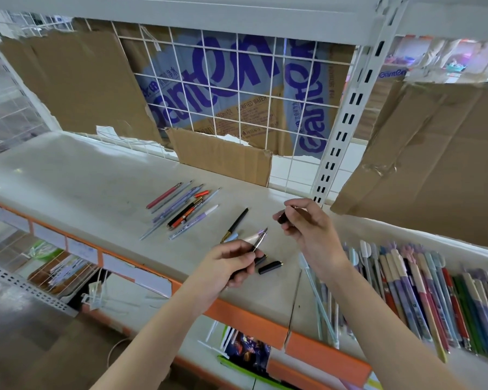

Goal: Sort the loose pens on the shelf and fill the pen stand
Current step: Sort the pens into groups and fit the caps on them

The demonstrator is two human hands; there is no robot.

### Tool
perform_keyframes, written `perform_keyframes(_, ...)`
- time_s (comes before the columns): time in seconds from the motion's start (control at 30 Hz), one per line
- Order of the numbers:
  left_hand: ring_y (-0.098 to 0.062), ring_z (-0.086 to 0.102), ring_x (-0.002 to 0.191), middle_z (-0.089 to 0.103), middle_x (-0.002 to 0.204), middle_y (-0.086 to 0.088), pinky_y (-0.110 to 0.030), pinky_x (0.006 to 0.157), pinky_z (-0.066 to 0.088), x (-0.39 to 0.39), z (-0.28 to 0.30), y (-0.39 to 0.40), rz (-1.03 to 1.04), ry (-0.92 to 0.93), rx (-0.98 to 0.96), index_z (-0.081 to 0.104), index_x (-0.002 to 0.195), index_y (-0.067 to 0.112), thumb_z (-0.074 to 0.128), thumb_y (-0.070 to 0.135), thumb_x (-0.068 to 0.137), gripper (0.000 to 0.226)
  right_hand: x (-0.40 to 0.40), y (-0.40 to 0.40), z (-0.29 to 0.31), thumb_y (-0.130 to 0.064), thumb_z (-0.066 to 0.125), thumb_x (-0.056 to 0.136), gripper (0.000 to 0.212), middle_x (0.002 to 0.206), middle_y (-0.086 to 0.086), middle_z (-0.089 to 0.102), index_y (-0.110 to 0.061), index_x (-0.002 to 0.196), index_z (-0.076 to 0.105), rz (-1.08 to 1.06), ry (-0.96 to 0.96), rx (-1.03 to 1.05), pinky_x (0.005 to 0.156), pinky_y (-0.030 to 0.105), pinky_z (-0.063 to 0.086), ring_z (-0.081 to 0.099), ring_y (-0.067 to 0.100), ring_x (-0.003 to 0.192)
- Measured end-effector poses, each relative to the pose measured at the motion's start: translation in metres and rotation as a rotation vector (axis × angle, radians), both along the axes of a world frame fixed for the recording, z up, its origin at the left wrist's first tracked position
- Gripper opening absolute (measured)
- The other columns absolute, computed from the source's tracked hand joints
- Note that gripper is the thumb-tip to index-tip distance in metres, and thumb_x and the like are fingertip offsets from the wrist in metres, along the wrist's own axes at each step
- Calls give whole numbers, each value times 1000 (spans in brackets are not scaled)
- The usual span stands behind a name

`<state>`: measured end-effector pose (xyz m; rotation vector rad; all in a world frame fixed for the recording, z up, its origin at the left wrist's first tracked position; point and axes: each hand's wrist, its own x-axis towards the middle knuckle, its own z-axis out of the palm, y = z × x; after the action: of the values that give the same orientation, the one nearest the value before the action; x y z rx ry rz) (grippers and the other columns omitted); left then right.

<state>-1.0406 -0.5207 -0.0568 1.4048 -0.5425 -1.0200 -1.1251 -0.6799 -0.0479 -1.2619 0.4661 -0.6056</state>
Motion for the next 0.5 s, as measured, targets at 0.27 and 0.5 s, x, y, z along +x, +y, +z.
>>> perform_keyframes(0.27,-9,35,47,52,63,-3,-16,43,24,1,-1,3,-22,6,-4,63,95,-3,48,0,93,15,-3,6,1,-3,51,94,9,81,9,68,-8,98,58,86,36,-101,65,21,47,58,10,63)
perform_keyframes(0.5,-10,33,47,50,62,-4,-17,43,23,1,-1,2,-16,-16,-5,61,98,-7,49,2,93,16,-1,12,-1,-2,51,94,10,81,12,68,-8,96,58,92,52,-114,63,21,46,56,12,64)
